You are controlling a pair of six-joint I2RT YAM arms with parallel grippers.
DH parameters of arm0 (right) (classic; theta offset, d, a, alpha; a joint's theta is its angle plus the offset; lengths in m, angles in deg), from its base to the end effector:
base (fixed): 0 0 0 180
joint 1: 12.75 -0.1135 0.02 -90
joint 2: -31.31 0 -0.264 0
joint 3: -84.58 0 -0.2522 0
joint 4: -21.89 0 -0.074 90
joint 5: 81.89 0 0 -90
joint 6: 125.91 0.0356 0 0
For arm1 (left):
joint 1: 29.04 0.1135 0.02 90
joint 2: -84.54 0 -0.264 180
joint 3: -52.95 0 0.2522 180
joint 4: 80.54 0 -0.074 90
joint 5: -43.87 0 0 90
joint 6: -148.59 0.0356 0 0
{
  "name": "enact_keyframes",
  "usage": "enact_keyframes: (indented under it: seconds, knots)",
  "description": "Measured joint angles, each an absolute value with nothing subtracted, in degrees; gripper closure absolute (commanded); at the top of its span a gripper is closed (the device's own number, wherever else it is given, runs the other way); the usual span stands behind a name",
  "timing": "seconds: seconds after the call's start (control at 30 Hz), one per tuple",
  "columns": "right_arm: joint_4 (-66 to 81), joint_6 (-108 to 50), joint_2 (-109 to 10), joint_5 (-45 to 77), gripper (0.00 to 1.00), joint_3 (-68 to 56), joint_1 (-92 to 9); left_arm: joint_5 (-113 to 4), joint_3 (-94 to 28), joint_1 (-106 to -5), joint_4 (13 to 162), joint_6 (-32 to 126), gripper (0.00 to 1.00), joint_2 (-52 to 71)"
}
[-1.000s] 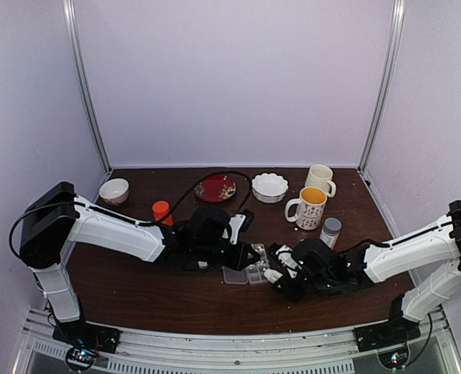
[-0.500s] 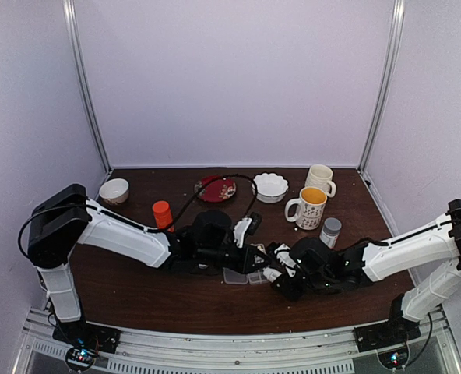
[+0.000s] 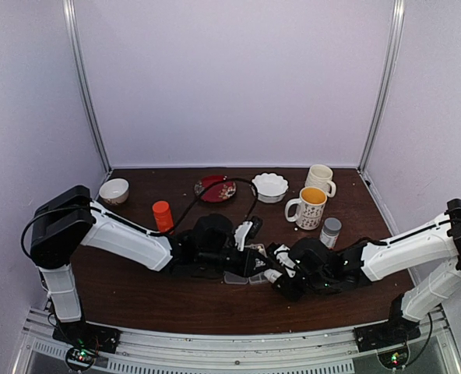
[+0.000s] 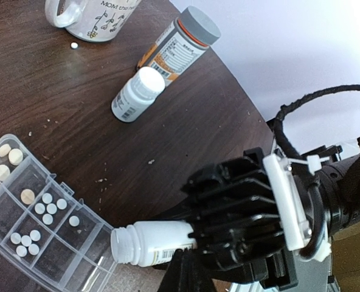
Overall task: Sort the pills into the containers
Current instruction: Pour the pill into the compartment of the pill container.
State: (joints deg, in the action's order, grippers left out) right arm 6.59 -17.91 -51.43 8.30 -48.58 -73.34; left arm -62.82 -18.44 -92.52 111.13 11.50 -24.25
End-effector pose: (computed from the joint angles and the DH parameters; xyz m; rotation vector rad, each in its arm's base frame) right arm 0.1274 0.2262 0.1421 -0.9311 2.3847 0.5742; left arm 0.1707 -0.3650 0.1633 0.5478 2.2890 -1.4059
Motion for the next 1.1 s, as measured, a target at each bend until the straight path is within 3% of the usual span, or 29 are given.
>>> enact_keyframes:
  seconds: [0.43, 1.1]
  knots:
    - [6.24, -17.89, -51.8, 8.28, 1.0, -48.49, -73.34, -62.86, -21.63, -93.64, 109.47, 10.04, 1.0, -29.8]
    - [9.54, -17.65, -51.89, 8.3, 1.0, -49.21, -73.19, -58.97, -21.15, -93.75, 107.26, 10.89, 1.0, -24.12]
